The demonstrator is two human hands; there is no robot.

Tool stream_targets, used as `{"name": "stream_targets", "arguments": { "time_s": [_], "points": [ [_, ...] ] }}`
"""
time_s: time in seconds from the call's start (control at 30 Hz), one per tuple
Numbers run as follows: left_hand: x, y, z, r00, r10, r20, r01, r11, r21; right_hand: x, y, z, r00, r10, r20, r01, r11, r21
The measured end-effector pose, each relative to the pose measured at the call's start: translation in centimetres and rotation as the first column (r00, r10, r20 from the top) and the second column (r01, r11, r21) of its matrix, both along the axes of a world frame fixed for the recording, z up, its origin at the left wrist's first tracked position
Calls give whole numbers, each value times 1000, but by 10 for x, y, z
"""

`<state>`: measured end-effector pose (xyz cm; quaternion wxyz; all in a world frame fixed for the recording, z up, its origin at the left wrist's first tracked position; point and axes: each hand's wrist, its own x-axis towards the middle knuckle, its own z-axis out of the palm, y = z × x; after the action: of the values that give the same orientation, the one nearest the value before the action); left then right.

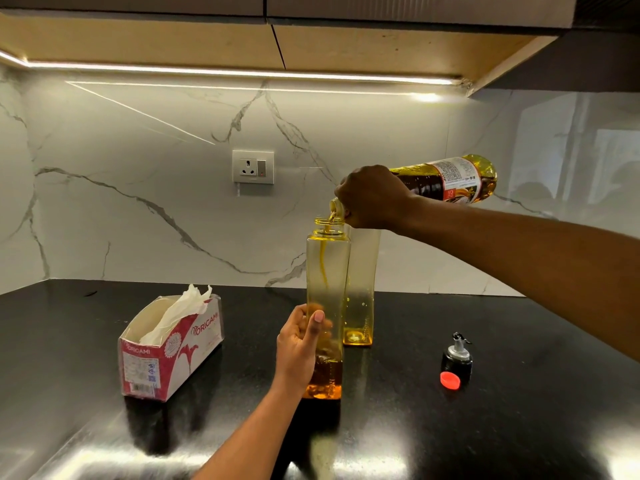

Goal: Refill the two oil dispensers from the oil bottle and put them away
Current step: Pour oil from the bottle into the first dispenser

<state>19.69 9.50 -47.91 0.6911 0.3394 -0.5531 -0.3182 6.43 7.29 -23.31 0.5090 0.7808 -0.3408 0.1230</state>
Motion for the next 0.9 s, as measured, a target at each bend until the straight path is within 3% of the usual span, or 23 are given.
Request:
{"name": "stream_targets", "arguments": {
  "time_s": [0.9],
  "points": [
    [-1, 2, 0, 1000, -16, -16, 16, 1000, -6, 0, -2, 1, 999, -31, -28, 31, 999, -8]
  ]
}}
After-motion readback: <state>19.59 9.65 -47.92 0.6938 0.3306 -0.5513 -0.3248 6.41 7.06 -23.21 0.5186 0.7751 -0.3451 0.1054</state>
